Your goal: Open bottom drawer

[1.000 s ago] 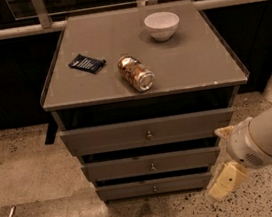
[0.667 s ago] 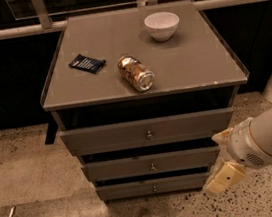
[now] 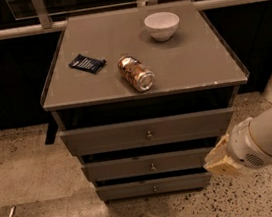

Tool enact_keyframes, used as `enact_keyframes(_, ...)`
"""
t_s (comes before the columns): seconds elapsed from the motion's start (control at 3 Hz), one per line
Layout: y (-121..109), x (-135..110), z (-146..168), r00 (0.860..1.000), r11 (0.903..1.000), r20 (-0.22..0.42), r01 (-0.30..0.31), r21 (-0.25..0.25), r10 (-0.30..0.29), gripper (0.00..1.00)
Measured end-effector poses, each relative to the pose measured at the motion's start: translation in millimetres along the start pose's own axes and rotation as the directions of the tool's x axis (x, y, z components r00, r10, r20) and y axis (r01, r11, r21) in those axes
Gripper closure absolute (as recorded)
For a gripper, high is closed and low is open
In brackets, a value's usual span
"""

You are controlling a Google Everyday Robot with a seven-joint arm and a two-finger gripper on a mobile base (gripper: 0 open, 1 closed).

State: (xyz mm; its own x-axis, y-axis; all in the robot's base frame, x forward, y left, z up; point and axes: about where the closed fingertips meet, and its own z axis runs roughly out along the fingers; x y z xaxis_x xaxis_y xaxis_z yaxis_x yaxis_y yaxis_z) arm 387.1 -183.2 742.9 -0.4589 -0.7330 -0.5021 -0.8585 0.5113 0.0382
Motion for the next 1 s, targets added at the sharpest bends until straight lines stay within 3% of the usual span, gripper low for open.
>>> enact_keyframes(0.33, 0.0, 0.0, 0.0, 1.0, 1.0, 0.0, 0.0, 0.0, 0.0, 0.89)
enact_keyframes(0.67, 7.0, 9.6, 7.3, 1.0, 0.9993, 0.014, -0.026, 0.027, 0.025, 1.0)
enact_keyframes(1.0, 25.5, 39.1, 42.1, 0.989, 0.9909, 0.077, -0.13, 0.035, 0.127, 1.0)
